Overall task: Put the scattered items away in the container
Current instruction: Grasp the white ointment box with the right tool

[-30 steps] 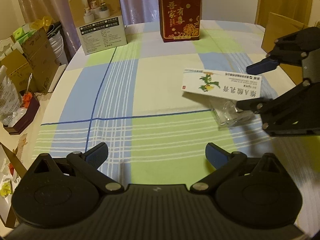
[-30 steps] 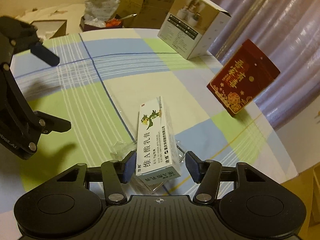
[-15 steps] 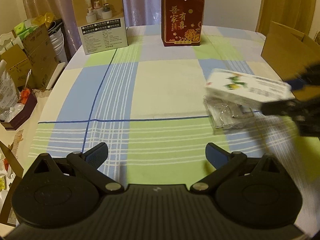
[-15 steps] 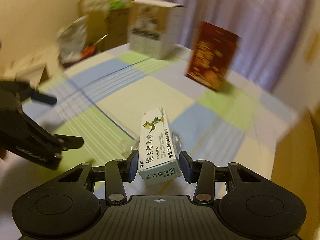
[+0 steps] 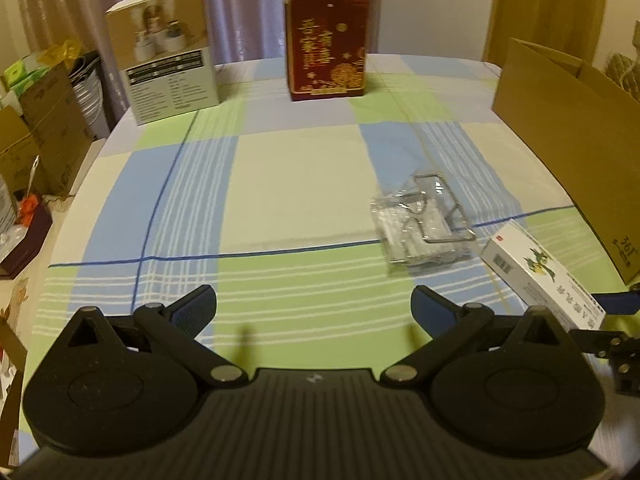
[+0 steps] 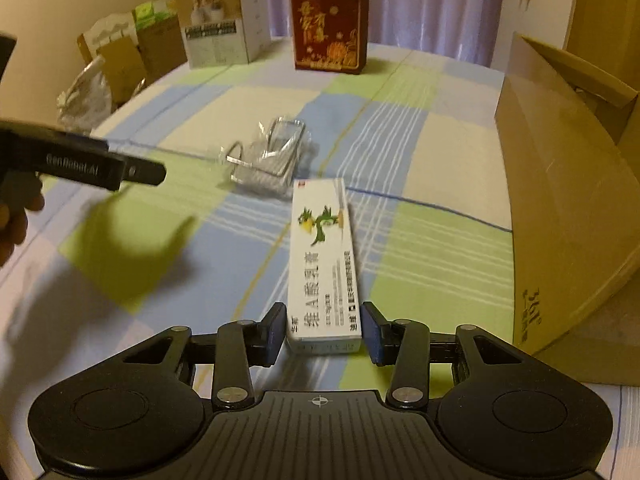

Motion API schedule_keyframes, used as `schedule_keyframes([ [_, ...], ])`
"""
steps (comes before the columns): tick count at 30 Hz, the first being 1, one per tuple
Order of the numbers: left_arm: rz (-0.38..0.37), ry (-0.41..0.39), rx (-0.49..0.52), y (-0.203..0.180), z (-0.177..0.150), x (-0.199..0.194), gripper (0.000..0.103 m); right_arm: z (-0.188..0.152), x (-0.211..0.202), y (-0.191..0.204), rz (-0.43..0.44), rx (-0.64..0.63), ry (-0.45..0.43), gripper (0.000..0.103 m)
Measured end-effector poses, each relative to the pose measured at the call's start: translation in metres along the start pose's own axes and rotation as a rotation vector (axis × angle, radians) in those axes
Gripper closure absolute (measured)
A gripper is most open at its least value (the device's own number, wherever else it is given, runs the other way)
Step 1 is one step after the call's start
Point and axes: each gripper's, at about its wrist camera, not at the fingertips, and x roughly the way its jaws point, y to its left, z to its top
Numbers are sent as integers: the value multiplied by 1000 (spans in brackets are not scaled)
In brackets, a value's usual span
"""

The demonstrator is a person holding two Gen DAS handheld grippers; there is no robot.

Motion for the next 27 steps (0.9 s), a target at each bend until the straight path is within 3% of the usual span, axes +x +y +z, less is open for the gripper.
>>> schedule_keyframes([
  [2, -22, -5, 1, -4, 2, 1, 1, -2, 2, 1, -3, -17, 0, 53],
  [3, -40, -12, -8, -6, 4, 3, 1, -2, 3, 1, -3, -22, 1, 47],
  [4, -53, -13, -15, -8, 6, 5, 1, -1, 4, 2, -8, -28, -6, 27],
  [5, -64, -14, -18, -10, 8, 6, 1, 0, 4, 3, -13, -30, -19, 24],
  [14, -94, -13, 22, -37, 24, 22, 1, 10, 18, 11, -14, -120, -51, 25],
  [15, -91, -13, 28, -39, 26, 23, 1, 12, 20, 11, -13, -121, -53, 26],
  [17, -85, -18, 37, -42, 27, 24, 1, 16, 24, 10, -10, -115, -49, 45],
  [18, -83, -21, 36, -43, 29, 24, 1, 18, 26, 9, -12, -113, -45, 48],
  [20, -80, -23, 27, -44, 31, 26, 1, 19, 27, 8, -14, -92, -37, 62],
  [27, -56, -21, -15, -58, 35, 36, 1, 4, 8, -1, -70, 15, -33, 62],
])
